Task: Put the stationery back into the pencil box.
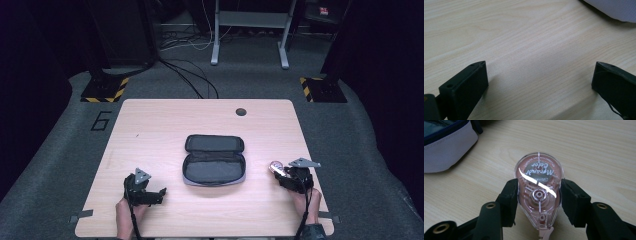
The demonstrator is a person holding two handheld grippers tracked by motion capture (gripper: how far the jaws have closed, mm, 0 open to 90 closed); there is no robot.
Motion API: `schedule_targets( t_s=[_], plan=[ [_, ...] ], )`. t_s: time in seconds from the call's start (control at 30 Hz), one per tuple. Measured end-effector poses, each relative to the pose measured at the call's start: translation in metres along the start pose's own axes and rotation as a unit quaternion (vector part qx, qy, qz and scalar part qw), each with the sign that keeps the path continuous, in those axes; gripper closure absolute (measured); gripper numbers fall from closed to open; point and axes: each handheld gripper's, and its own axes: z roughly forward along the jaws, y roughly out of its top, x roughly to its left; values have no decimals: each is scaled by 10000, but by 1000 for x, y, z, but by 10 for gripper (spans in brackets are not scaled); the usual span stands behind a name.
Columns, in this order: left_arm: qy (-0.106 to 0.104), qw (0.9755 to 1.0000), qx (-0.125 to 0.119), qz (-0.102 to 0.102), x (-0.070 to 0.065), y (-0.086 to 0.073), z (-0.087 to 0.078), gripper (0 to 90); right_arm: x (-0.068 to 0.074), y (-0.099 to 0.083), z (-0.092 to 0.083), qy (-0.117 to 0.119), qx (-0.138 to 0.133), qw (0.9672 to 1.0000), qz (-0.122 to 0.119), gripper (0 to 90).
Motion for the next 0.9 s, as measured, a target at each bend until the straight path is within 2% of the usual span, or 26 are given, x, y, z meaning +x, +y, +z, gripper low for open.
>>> schedule_targets(
  t_s=[0.33, 0.77, 0.9],
  plan=[
    [0, 10000, 2, 4, 0, 0, 0, 5, 3, 7, -14, -12, -86, 9999, -58, 495],
    [-6, 10000, 3, 0, 0, 0, 0, 5, 11, 24, -27, -9, -248, 9994, -256, 495],
    [-7, 10000, 3, 1, 0, 0, 0, 5, 15, 29, -30, 40, -225, 9992, -340, 495]
  ],
)
